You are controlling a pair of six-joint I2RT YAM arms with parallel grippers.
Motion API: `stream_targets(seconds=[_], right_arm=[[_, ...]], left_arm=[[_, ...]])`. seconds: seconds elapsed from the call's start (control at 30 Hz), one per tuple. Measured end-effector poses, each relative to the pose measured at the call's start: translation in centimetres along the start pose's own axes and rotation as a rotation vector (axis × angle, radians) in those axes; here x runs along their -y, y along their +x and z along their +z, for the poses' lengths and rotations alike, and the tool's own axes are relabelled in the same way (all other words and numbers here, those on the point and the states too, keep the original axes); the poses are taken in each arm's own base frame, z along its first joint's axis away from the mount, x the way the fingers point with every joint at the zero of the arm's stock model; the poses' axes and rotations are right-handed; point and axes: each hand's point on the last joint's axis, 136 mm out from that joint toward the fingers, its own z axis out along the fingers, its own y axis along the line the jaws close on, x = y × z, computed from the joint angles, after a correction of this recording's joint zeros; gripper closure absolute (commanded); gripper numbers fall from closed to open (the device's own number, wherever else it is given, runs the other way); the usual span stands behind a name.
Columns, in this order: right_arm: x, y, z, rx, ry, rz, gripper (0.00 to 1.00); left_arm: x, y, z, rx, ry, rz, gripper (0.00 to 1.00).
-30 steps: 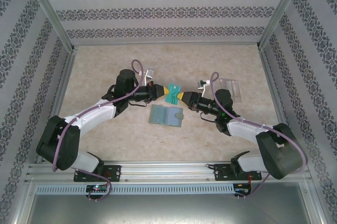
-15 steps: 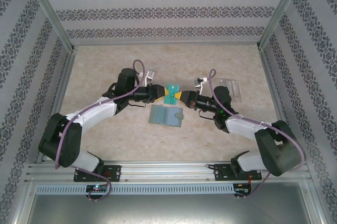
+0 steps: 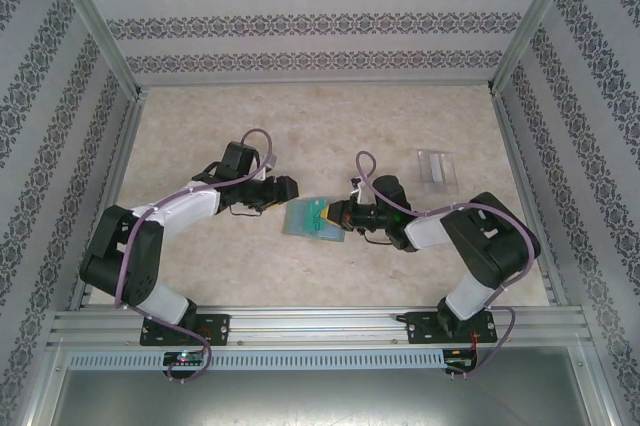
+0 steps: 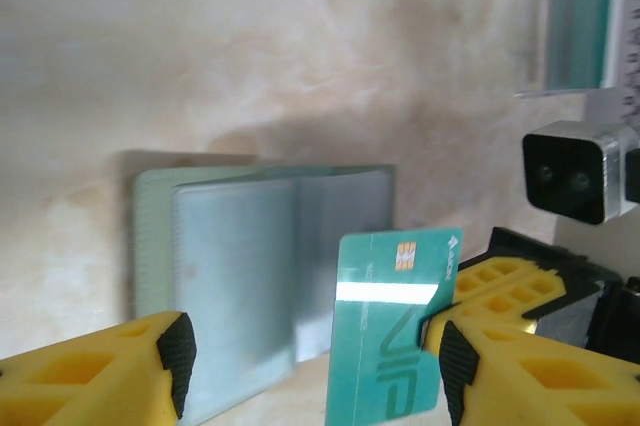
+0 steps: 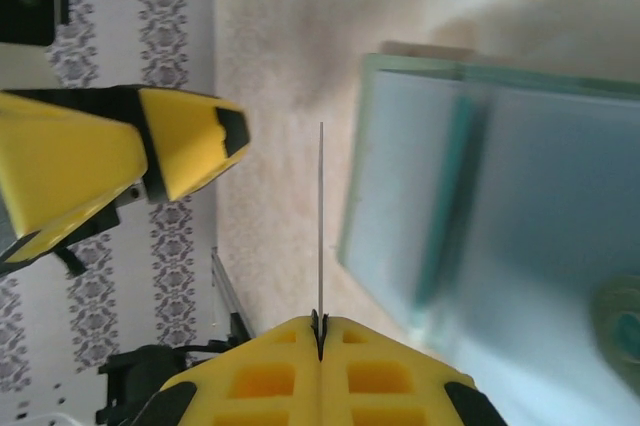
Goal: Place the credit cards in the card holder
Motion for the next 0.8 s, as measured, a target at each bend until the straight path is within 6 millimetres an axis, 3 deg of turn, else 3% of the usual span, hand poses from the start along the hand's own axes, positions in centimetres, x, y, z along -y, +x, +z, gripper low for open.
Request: stream_targets(seconds=[0.27, 0.43, 0.53, 0.8], right_arm=[[2.3, -0.2, 0.5, -0.009, 0.047, 0.027, 1.0], [2.4, -0.8, 0.2, 0.006, 0.048, 0.025, 1.0], [2.4, -0.8, 0.2, 0.005, 0.049, 0.027, 1.0], [2.8, -0.7, 0.3, 0.001, 0.056, 0.036, 1.0]], left_arm=[[-3.8, 1.9, 2.0, -0.081, -0.129, -0.041, 0.33], [-4.1, 2.7, 2.6, -0.106, -0.159, -0.011, 0.45], [-5.1, 3.2, 3.4, -0.139, -0.205, -0.018, 0.47], [-5.1, 3.2, 3.4, -0.149, -0.228, -0.016, 0.51]])
